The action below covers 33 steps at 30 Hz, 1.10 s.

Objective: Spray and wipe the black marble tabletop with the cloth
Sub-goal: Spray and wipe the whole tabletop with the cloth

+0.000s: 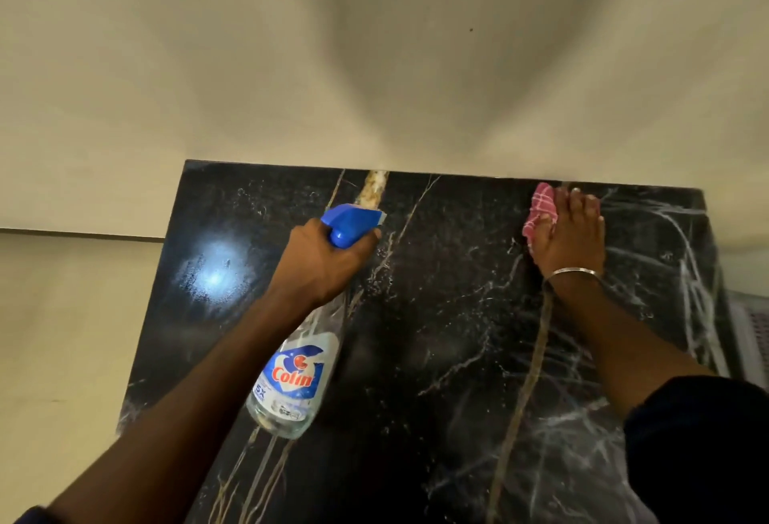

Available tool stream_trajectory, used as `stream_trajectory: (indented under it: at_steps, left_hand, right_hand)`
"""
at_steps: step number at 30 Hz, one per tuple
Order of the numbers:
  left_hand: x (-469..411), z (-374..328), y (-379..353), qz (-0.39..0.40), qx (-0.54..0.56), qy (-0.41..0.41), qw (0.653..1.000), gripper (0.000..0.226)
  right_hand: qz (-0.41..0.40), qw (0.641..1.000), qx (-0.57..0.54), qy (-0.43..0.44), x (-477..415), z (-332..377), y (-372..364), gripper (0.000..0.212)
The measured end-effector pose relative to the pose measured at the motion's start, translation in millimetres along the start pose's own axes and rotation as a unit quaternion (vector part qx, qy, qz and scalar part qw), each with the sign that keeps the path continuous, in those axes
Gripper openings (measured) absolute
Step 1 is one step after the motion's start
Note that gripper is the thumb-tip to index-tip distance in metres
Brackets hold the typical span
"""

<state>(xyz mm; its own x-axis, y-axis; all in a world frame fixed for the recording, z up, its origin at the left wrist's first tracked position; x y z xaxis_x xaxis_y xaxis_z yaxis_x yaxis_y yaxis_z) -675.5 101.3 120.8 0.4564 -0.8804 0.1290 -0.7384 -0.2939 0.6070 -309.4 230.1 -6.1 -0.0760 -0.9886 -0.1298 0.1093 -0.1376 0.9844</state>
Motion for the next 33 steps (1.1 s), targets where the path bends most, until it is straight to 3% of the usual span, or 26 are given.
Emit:
stream_trajectory:
  at_steps: [4,10,13,14,18,21,23,29,31,33]
  left_hand:
    - [15,-6,-14,-0.005,-0.007,0.007,1.0,0.018]
    - [32,-18,-36,-0.006,-0.022,0.027,0.999,0.022]
    - [35,-32,-45,-0.008,-0.019,0.016,1.0,0.022]
    - [37,-35,-48,-0.008,-0.018,0.015,1.0,0.023]
    - [42,-33,-45,-0.02,0.001,0.033,0.999,0.023]
    - [49,-34,-43,-0.017,0.003,0.033,0.999,0.022]
    - [51,-31,-37,-0.031,0.0,0.048,0.998,0.021]
    - [53,-20,-10,-0.048,-0.023,0.043,0.998,0.013]
    - [53,-16,-1,-0.038,-0.028,0.034,0.998,0.009]
    - [53,-7,8,-0.028,-0.038,0.036,0.998,0.021]
  right_hand:
    - [-0.019,0.989,-0.014,-0.146,16,17,1,0.068]
    - [0.023,0.996,-0.005,0.091,46,84,-10,0.067]
    - [0.038,0.973,-0.018,0.226,48,69,-9,0.064]
    - [0.034,0.972,-0.016,0.234,43,51,-7,0.064]
    - [0.009,0.998,0.015,0.055,20,-21,-1,0.066]
    - [-0.003,0.996,0.004,-0.085,35,-3,2,0.065]
    - [0.0,0.995,-0.011,-0.1,52,35,3,0.065]
    - [0.051,0.99,-0.064,0.116,130,192,-5,0.065]
    - [0.075,0.977,-0.065,0.19,144,210,-8,0.065]
    - [0.086,0.965,-0.06,0.239,143,195,-7,0.063]
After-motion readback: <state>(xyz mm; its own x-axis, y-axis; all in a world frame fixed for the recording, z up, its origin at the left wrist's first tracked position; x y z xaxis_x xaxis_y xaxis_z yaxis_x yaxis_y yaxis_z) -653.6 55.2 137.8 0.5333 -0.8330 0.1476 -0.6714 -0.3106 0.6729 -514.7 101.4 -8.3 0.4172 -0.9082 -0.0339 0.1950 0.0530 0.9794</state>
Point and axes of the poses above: each hand's wrist, its own x-axis away from the middle knuckle, its own y-axis out of the back of the hand, z = x × y, the point moved 10 cm from there along -x, towards the middle knuckle, and after that the axes turned 15 degrees about -z, right-handed, at the moved point
